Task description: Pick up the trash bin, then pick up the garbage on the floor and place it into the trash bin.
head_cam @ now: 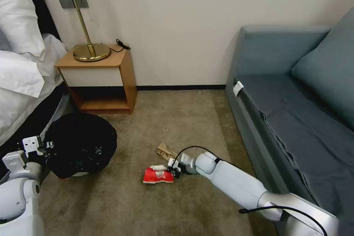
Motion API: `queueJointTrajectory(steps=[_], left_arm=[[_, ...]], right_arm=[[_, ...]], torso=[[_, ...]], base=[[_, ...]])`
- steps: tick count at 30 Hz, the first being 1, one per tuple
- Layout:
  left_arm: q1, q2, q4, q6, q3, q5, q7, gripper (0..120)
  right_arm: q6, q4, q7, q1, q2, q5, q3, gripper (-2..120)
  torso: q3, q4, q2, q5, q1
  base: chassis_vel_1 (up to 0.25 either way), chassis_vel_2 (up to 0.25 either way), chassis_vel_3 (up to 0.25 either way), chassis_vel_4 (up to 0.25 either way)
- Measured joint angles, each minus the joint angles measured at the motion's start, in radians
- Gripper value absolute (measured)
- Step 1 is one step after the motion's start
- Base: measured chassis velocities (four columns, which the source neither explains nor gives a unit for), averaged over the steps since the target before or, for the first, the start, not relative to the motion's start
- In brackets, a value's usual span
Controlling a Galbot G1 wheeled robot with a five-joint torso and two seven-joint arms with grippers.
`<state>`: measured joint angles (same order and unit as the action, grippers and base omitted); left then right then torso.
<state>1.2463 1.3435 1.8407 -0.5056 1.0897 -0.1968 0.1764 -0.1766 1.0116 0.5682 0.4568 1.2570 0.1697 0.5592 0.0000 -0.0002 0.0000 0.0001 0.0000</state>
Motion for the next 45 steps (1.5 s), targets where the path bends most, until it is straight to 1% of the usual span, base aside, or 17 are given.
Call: queueJointTrajectory(steps=[1,5,6,10,11,13,15,18,19,22,27,31,32,35,40,45], left_arm=[[0.0,0.0,0.0,0.0,0.0,0.0,0.0,3],[0.006,0.009,-0.001,0.002,-0.009,0.01,0.002,3],[0.006,0.009,-0.001,0.002,-0.009,0.01,0.002,3],[0.007,0.017,0.009,0.003,-0.016,0.014,0.002,3],[0.007,0.017,0.009,0.003,-0.016,0.014,0.002,3],[0.006,0.019,0.015,0.002,-0.018,0.015,0.002,3],[0.006,0.019,0.017,0.002,-0.019,0.016,0.002,3],[0.003,0.023,0.022,-0.001,-0.021,0.016,0.002,3],[0.003,0.023,0.022,-0.001,-0.021,0.016,0.002,3],[0.0,0.028,0.023,-0.004,-0.027,0.018,0.002,3],[-0.003,0.037,0.028,-0.008,-0.035,0.023,0.001,3],[0.0,0.046,0.029,-0.01,-0.04,0.025,0.001,3],[0.0,0.046,0.029,-0.01,-0.04,0.025,0.001,3],[-0.001,0.048,0.024,-0.01,-0.041,0.023,0.0,3],[-0.006,0.054,0.028,-0.014,-0.045,0.02,0.0,3],[-0.007,0.056,0.029,-0.014,-0.046,0.021,0.0,3]], right_arm=[[0.0,0.0,0.0,0.0,0.0,0.0,0.0,0],[-0.001,0.062,0.024,-0.097,-0.001,0.063,-0.026,0],[-0.001,0.062,0.024,-0.097,-0.001,0.063,-0.026,0],[-0.009,0.099,0.043,-0.205,0.012,0.107,-0.041,0],[-0.009,0.099,0.043,-0.205,0.012,0.107,-0.041,0],[-0.01,0.121,0.057,-0.258,0.024,0.117,-0.051,0],[-0.011,0.128,0.059,-0.27,0.028,0.123,-0.055,0],[-0.027,0.174,0.06,-0.302,0.044,0.168,-0.063,0],[-0.027,0.174,0.06,-0.302,0.044,0.168,-0.063,0],[-0.049,0.23,0.058,-0.318,0.061,0.213,-0.045,0],[-0.059,0.256,0.037,-0.322,0.087,0.253,-0.016,0],[-0.032,0.22,-0.049,-0.291,0.133,0.236,0.032,0],[-0.032,0.22,-0.049,-0.291,0.133,0.236,0.032,0],[-0.026,0.186,-0.081,-0.272,0.171,0.221,0.047,0],[-0.018,0.137,-0.109,-0.265,0.212,0.215,0.053,0],[-0.004,0.12,-0.141,-0.258,0.224,0.214,0.068,0]], torso=[[0.0,0.0,0.0,0.0,0.0],[0.0,0.0003,0.0,0.0,0.0],[0.0,0.0003,0.0,0.0,0.0],[0.0,0.0003,0.0,-0.0003,0.0],[0.0,0.0003,0.0,-0.0003,0.0],[0.0,0.0003,0.0,-0.0002,0.0],[0.0,0.0003,0.0,-0.0002,0.0],[0.0,0.0003,0.0,-0.0001,0.0],[0.0,0.0003,0.0,-0.0001,0.0],[0.0,0.0003,0.0,-0.0002,0.0],[0.0,0.0002,0.0,-0.0002,0.0],[0.0,0.0003,0.0,-0.0002,0.0],[0.0,0.0003,0.0,-0.0002,0.0],[0.0,0.0003,0.0,-0.0002,0.0],[0.0,0.0003,0.0,-0.0002,0.0],[0.0,0.0003,0.0,-0.0003,0.0]], base=[[0.0,0.0,0.0,0.0],[0.0,0.0,0.0,0.0],[0.0,0.0,0.0,0.0],[0.0,0.0,0.0,0.0],[0.0,0.0,0.0,0.0],[0.0,0.0,0.0,0.0],[0.0,0.0,0.0,0.0],[0.0,0.0,0.0,0.0],[0.0,0.0,0.0,0.0],[0.0,0.0,0.0,0.0],[0.0,0.0,0.0,0.0],[0.0,0.0,0.0,0.0],[0.0,0.0,0.0,0.0],[0.0,0.0,0.0,0.0],[0.0,0.0,0.0,0.0],[0.0,0.0,0.0,0.0]])
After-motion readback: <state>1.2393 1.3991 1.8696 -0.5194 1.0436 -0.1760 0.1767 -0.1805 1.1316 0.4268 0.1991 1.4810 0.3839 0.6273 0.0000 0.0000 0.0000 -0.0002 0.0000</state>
